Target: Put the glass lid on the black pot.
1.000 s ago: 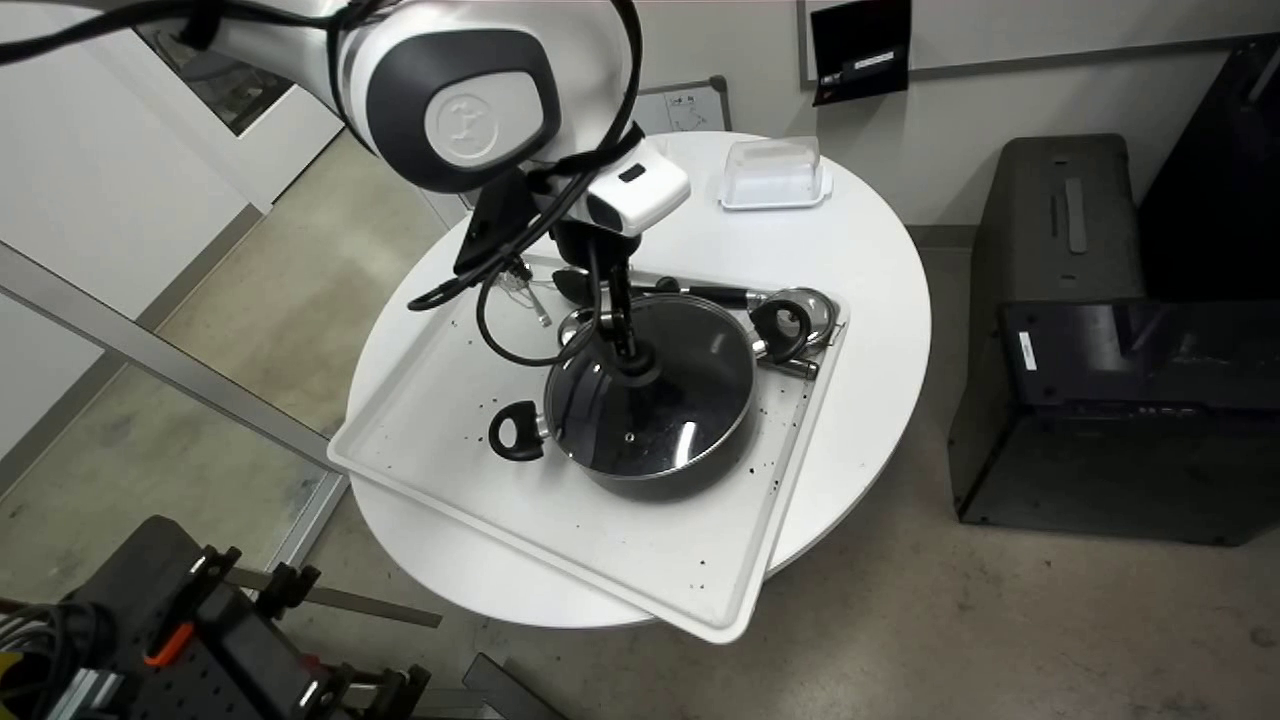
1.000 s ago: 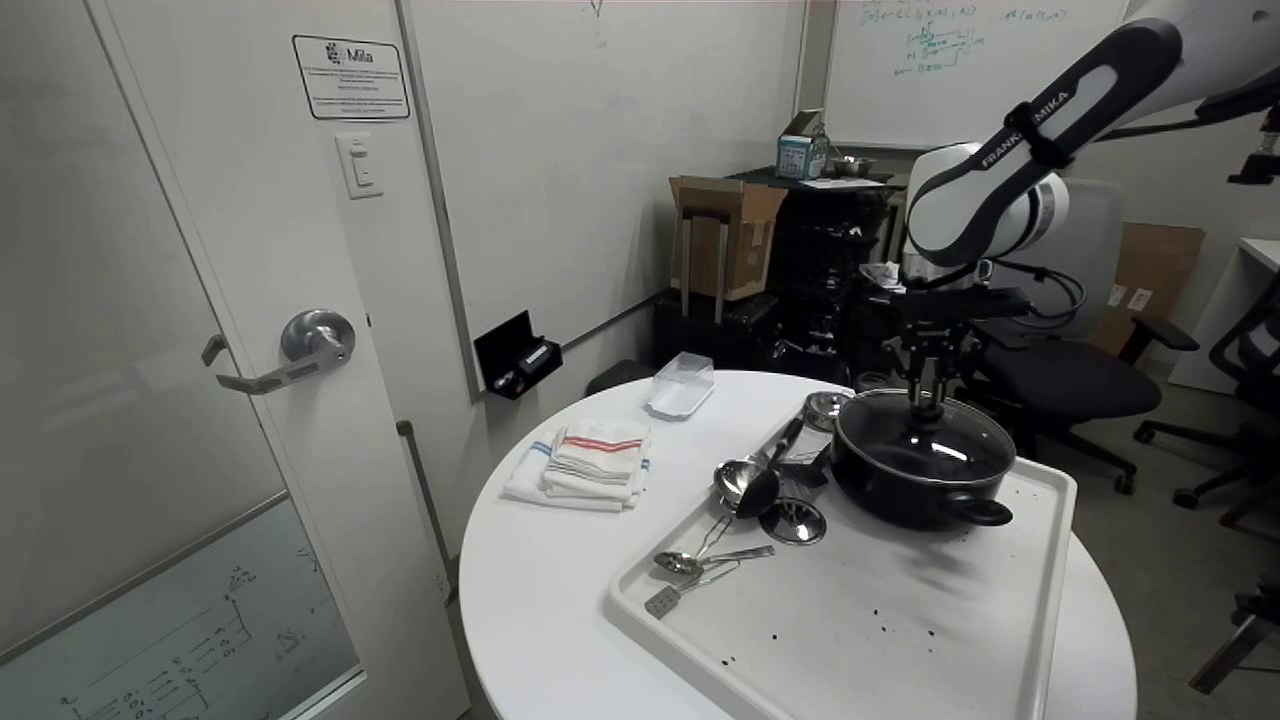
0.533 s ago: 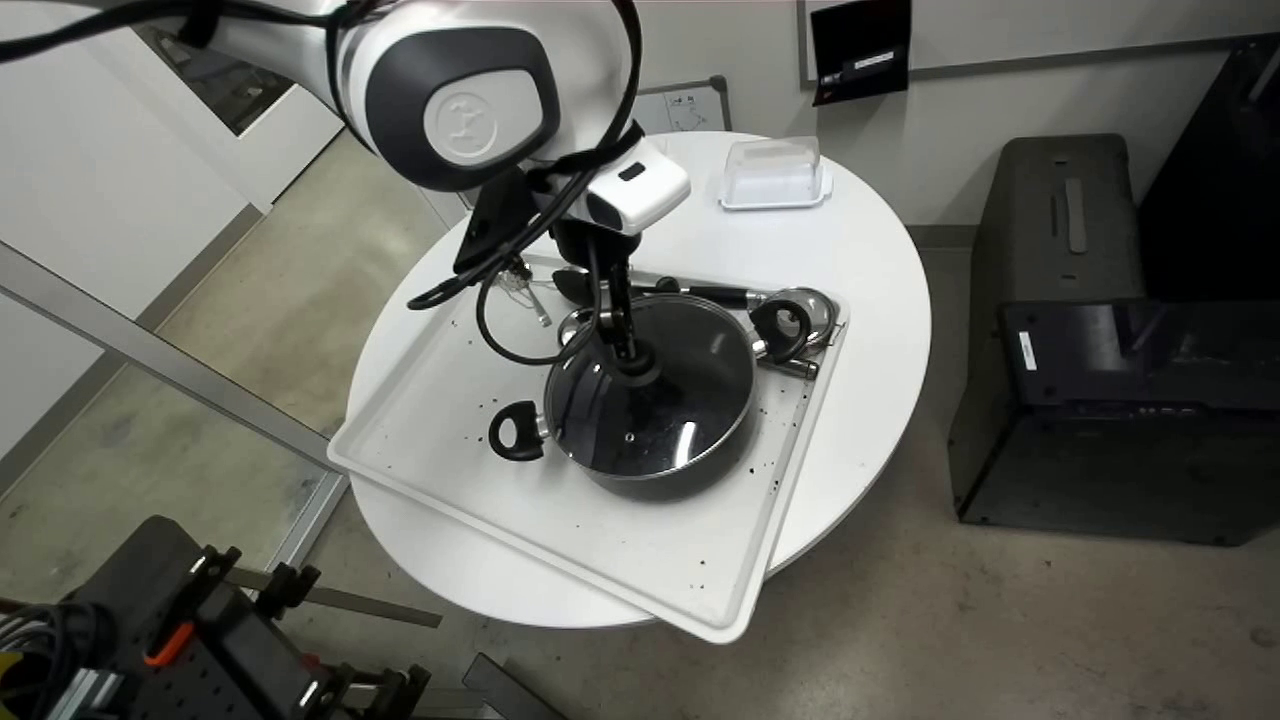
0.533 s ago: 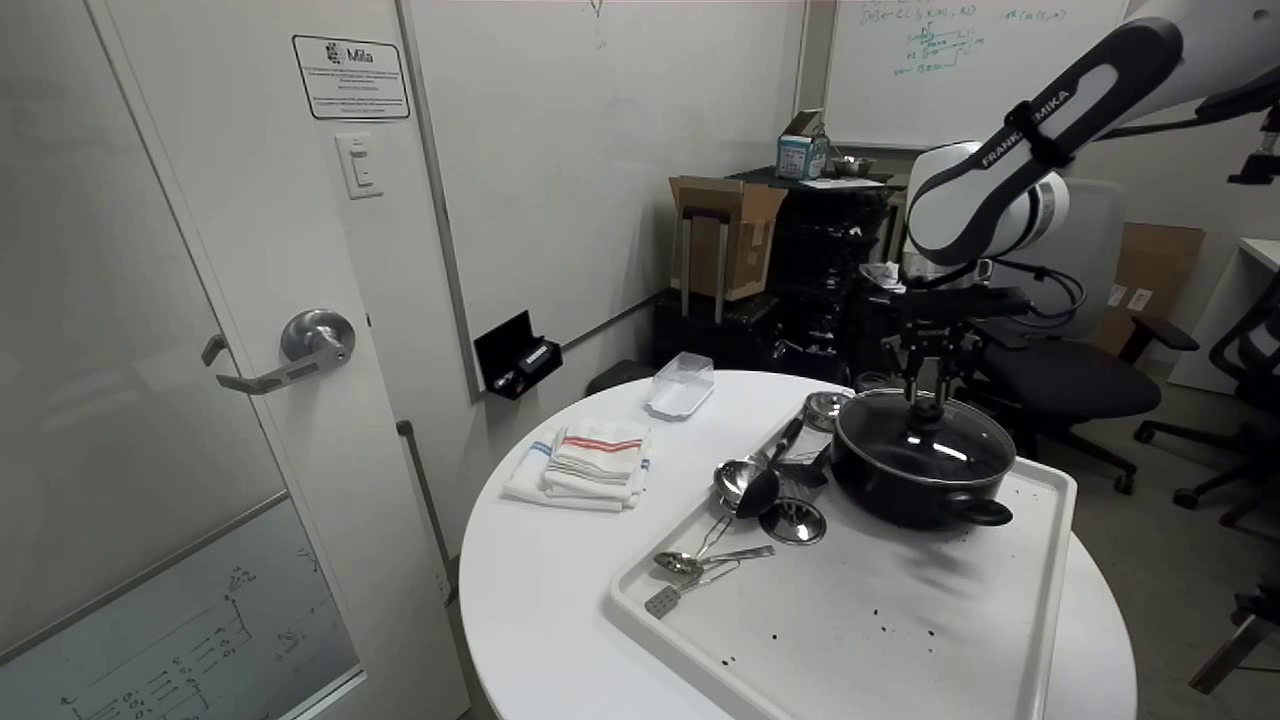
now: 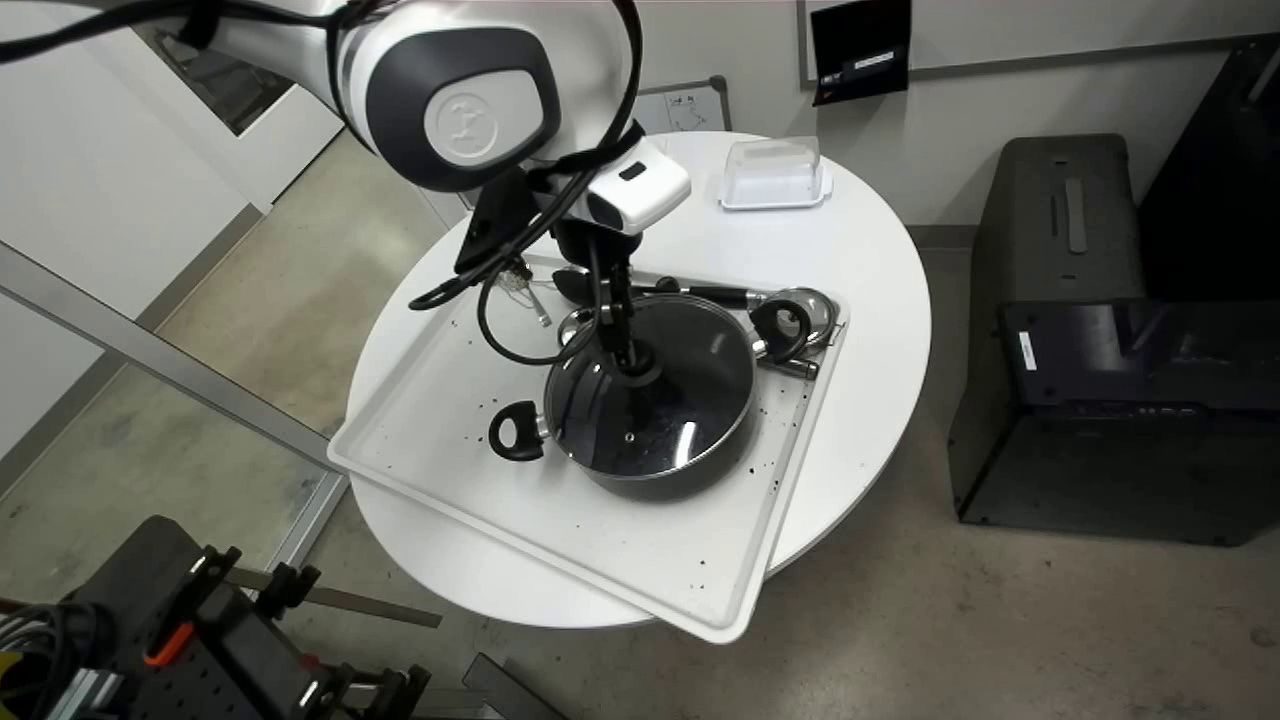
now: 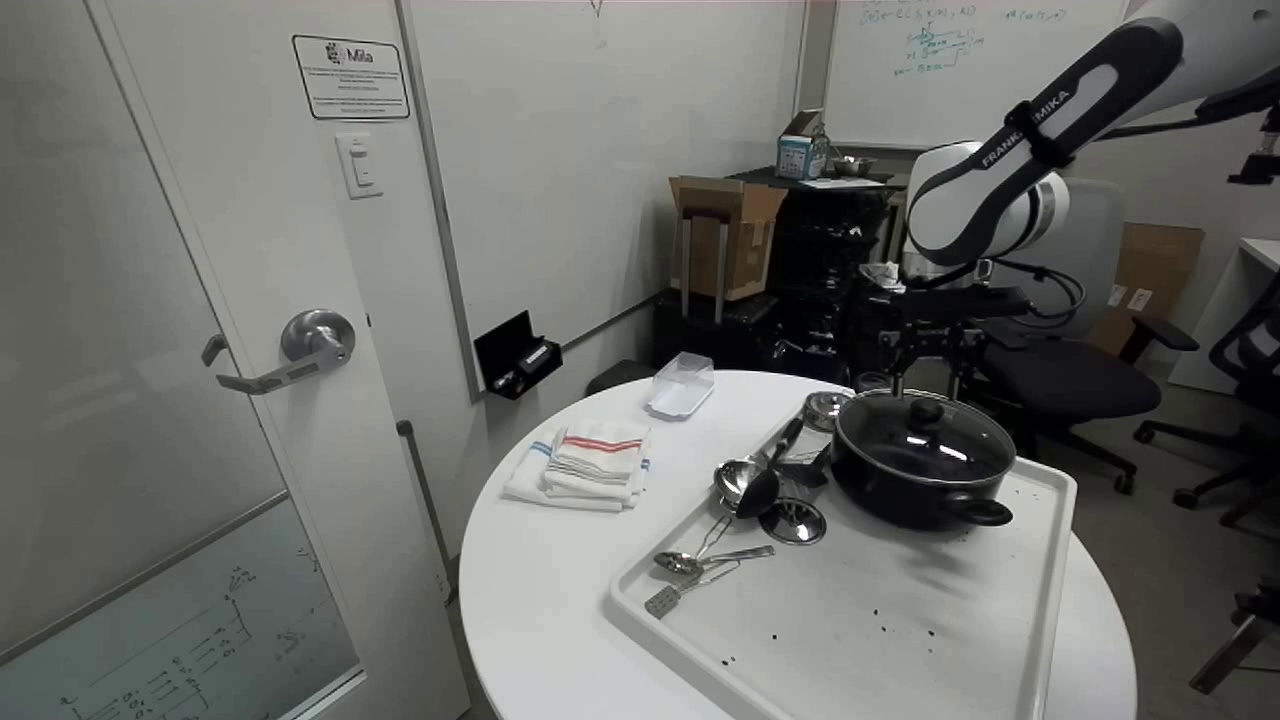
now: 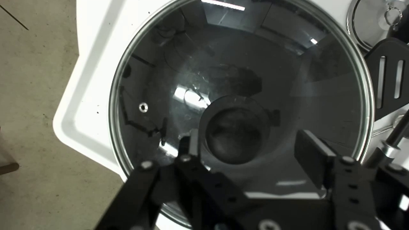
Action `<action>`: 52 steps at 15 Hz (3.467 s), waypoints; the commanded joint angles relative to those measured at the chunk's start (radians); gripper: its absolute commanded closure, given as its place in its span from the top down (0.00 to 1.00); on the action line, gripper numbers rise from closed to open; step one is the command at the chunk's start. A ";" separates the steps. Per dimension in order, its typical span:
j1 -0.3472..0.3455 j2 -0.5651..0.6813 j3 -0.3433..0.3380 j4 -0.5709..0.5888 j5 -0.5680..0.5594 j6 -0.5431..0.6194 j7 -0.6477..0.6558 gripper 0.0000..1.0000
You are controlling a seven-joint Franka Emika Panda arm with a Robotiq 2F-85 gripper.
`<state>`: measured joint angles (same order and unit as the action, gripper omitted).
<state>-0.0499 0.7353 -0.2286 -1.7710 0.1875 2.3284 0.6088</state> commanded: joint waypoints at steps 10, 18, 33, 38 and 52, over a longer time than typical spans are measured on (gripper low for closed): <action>-0.007 0.032 0.014 0.025 -0.010 -0.022 -0.003 1.00; 0.001 0.066 0.002 0.044 -0.018 -0.045 0.017 1.00; 0.007 0.070 -0.017 0.051 -0.023 -0.035 0.030 0.42; 0.006 0.066 -0.017 0.051 -0.023 -0.030 0.027 0.25; 0.009 0.043 -0.017 0.026 -0.022 -0.012 0.023 0.25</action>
<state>-0.0481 0.7953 -0.2392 -1.7353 0.1873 2.3113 0.6105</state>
